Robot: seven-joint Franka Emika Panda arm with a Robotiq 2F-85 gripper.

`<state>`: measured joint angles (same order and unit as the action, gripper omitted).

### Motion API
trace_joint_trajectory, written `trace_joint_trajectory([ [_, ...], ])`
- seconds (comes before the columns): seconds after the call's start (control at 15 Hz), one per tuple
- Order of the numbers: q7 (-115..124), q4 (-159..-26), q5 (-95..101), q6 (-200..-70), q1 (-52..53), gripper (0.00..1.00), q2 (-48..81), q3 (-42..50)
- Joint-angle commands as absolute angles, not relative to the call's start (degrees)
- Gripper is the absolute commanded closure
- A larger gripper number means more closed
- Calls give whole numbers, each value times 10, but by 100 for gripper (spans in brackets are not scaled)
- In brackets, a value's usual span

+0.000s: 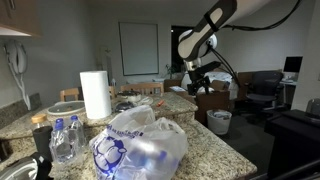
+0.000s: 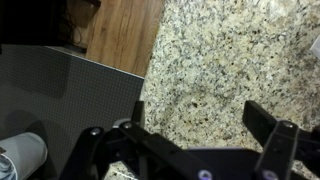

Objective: Put the empty water bottles on the counter in the plastic bag

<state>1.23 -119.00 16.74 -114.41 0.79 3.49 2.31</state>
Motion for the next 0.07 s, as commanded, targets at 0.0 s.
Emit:
trace_joint_trajectory([
  [0.0, 12, -1189, 168, -1143, 3, 0, 35, 18],
])
